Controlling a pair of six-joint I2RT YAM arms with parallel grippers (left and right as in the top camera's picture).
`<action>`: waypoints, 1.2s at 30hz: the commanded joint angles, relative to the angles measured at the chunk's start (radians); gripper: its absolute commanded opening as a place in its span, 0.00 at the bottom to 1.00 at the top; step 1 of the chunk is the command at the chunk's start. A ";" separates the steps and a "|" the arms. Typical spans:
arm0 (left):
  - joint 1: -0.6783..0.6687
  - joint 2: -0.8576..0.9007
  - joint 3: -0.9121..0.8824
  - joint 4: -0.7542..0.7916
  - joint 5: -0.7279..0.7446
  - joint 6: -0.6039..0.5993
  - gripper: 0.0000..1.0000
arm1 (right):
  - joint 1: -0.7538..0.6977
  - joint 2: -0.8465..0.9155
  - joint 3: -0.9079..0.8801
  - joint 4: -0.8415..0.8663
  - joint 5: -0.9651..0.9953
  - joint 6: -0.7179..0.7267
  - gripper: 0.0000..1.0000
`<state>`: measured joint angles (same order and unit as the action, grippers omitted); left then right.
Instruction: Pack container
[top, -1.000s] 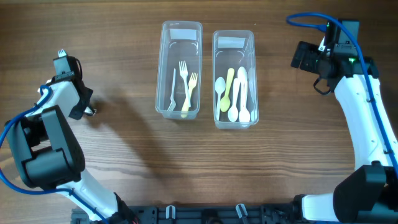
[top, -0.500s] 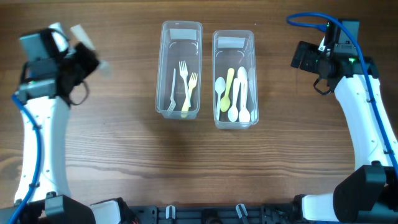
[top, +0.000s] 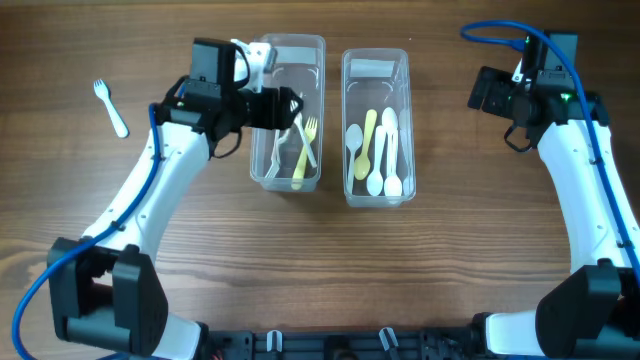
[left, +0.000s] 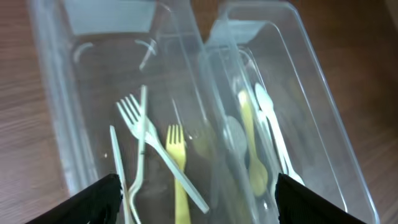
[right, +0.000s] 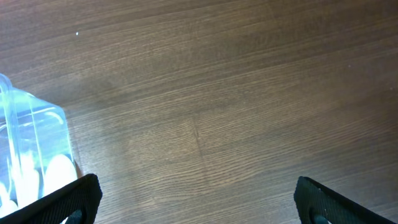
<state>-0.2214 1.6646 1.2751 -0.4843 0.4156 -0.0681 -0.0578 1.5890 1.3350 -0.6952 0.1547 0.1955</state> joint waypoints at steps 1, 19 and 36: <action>0.105 -0.053 -0.001 0.045 -0.010 -0.055 0.80 | -0.002 -0.024 0.013 0.002 0.005 -0.012 1.00; 0.415 0.301 -0.001 0.527 -0.441 -0.121 0.96 | -0.002 -0.024 0.013 0.002 0.005 -0.012 1.00; 0.539 0.529 -0.001 0.584 -0.510 -0.172 0.94 | -0.002 -0.024 0.013 0.002 0.005 -0.012 1.00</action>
<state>0.3107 2.1738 1.2751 0.1528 -0.0288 -0.1894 -0.0578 1.5890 1.3350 -0.6952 0.1547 0.1955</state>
